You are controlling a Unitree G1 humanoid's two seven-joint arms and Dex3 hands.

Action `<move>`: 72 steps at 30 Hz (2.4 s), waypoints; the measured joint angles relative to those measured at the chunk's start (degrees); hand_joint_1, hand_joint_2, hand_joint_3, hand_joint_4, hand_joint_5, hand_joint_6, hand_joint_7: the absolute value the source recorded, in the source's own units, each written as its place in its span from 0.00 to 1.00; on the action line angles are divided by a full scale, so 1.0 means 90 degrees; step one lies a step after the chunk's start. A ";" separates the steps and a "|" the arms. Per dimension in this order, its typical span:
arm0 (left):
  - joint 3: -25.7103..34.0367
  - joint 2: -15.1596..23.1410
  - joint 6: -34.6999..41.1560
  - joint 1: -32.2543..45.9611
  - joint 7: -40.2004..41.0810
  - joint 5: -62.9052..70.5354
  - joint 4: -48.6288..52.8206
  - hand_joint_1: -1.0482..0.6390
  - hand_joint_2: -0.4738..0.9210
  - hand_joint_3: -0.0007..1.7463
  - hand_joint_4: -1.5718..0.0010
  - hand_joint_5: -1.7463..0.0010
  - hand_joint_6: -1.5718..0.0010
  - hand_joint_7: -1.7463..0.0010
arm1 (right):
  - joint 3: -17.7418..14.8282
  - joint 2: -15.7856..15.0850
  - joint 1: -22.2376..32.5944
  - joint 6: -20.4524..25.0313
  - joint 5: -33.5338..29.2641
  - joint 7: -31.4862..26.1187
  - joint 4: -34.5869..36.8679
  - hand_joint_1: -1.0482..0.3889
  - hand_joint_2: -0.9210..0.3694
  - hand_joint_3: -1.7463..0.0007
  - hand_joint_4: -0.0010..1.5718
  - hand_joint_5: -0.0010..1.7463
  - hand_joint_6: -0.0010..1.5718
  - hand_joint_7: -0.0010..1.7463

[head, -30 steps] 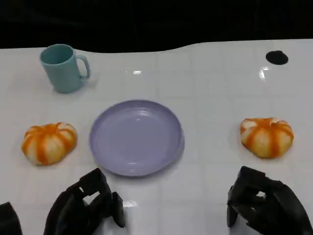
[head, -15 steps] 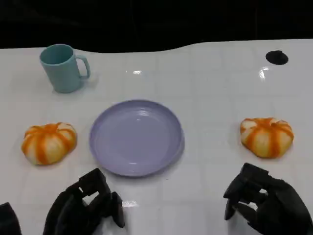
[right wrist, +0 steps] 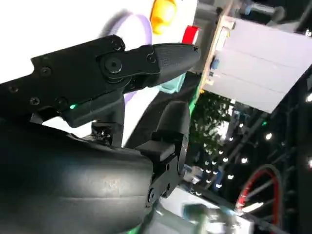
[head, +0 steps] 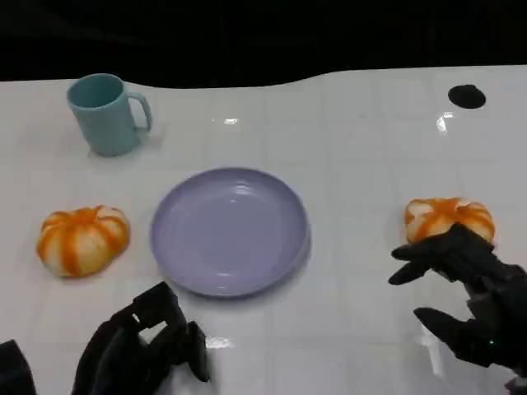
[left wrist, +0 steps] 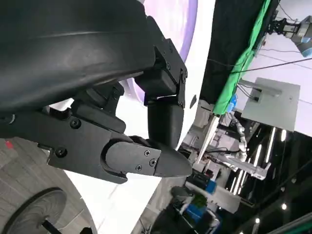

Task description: Grasp the bread from the table and place it into the plate.

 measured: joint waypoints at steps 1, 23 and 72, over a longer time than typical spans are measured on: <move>0.0000 0.0000 0.0000 -0.0002 0.0000 0.0000 0.0001 0.24 1.00 0.12 0.47 0.00 0.57 0.07 | -0.0068 -0.0076 -0.0065 -0.0229 -0.0329 -0.0161 0.0001 0.31 0.00 0.84 0.08 0.63 0.11 0.49; 0.0031 0.0035 -0.0011 -0.0028 0.0000 -0.0004 0.0076 0.24 1.00 0.12 0.49 0.00 0.58 0.06 | -0.0367 -0.1385 -0.0133 0.1873 -0.5541 -0.3002 -0.2282 0.33 0.00 0.97 0.00 0.28 0.15 0.10; 0.0010 0.0064 0.0029 0.0021 -0.0025 -0.0013 -0.0034 0.23 1.00 0.11 0.48 0.00 0.57 0.07 | 0.2212 -0.2123 -0.1459 0.5317 -0.7143 -0.3749 -0.0684 0.29 0.00 0.98 0.00 0.25 0.17 0.03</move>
